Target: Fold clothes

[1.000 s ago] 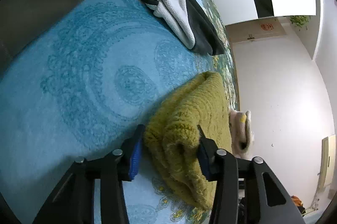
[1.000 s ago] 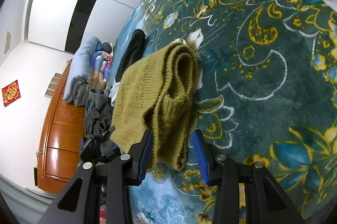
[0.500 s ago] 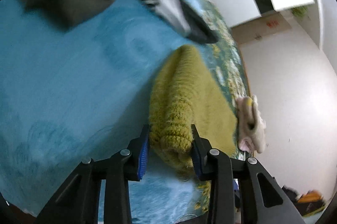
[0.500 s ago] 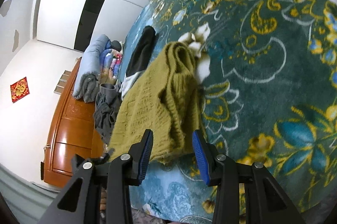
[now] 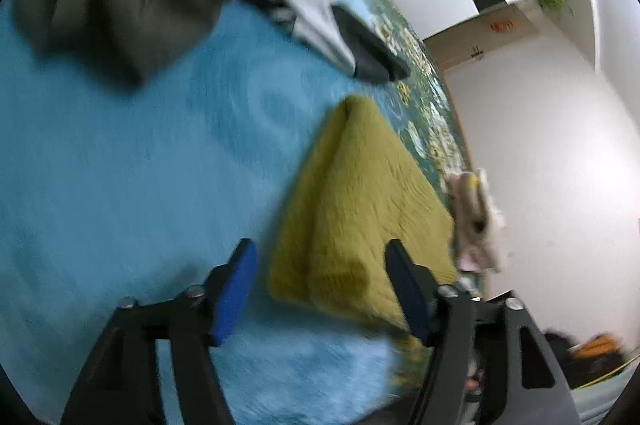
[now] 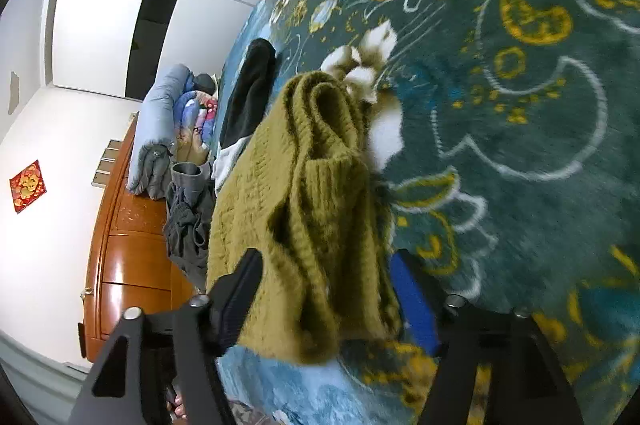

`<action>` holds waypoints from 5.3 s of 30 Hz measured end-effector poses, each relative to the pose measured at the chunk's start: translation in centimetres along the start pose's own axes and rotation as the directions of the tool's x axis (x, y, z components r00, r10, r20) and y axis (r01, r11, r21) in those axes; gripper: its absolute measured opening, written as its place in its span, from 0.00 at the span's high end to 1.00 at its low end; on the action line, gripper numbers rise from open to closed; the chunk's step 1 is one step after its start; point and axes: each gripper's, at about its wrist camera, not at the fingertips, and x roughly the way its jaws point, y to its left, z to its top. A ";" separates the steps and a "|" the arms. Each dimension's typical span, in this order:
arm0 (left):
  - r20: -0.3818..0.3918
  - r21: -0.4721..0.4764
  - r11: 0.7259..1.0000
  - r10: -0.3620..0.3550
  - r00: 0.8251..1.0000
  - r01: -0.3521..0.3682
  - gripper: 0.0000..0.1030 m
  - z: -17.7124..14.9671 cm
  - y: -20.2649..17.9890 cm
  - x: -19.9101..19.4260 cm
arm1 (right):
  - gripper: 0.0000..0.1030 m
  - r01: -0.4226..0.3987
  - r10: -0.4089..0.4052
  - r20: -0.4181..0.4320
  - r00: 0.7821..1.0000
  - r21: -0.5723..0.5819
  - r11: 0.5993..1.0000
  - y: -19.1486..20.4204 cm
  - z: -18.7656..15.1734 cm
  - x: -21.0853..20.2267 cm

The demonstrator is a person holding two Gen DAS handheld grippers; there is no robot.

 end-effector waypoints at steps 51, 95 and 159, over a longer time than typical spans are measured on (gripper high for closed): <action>-0.304 0.498 0.817 -0.151 0.941 0.291 0.71 4.0 -38.4 19.6 | 0.64 0.250 -0.171 0.231 0.958 -0.376 0.892 6.8 23.2 -23.0; -0.138 0.819 0.557 -0.047 0.989 0.141 0.65 -4.9 -50.7 29.5 | 0.51 0.534 -0.384 0.375 0.844 -0.514 0.672 1.5 29.3 -26.1; -0.049 0.659 0.751 0.083 0.995 -0.030 0.13 -7.5 -39.8 30.8 | 0.22 0.592 -0.481 0.354 0.802 -0.365 0.719 -2.0 19.3 -16.8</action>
